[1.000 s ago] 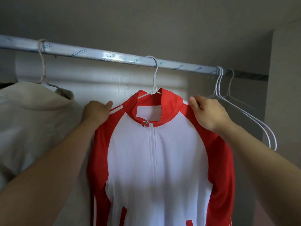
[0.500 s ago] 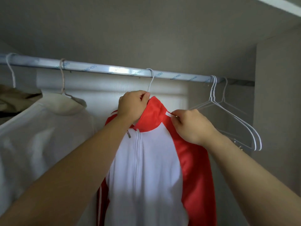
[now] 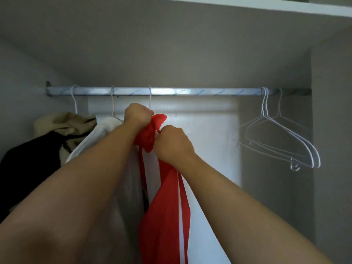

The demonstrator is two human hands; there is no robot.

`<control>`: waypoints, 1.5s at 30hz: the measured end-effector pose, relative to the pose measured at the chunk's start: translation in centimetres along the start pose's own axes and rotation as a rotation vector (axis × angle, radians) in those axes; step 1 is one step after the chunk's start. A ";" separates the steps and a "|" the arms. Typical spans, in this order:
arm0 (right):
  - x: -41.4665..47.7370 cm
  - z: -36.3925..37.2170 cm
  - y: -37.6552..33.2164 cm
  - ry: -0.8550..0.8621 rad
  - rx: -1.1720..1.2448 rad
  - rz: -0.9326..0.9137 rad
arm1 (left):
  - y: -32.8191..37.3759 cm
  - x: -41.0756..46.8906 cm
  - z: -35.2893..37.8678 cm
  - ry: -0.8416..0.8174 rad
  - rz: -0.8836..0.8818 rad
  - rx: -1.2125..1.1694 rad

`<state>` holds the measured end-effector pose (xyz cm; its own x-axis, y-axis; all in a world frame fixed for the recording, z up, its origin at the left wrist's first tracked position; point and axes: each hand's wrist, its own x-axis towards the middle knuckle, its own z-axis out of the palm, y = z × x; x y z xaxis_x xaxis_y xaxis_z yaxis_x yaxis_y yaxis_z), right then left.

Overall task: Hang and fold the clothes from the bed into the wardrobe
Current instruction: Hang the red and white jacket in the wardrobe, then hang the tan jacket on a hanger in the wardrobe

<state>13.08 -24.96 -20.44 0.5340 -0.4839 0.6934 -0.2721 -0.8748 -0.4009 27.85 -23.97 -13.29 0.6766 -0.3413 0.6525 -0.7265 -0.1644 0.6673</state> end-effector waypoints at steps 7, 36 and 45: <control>0.3 3.4 -2.6 -0.045 0.047 -0.052 | -2.9 2.2 -1.8 0.060 0.036 0.133; -19.0 -30.6 -6.2 0.378 -0.156 1.493 | 26.4 -21.6 -2.1 -1.554 0.701 -0.042; -32.2 -39.8 -21.0 1.051 -0.404 1.803 | 37.2 -36.1 -10.8 -1.993 1.077 -0.415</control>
<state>-30.29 8.03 -10.53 -0.9426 -0.2934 -0.1596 -0.0363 0.5651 -0.8243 -22.29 -7.75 -8.12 -0.9179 -0.3560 -0.1754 -0.3837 0.6832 0.6213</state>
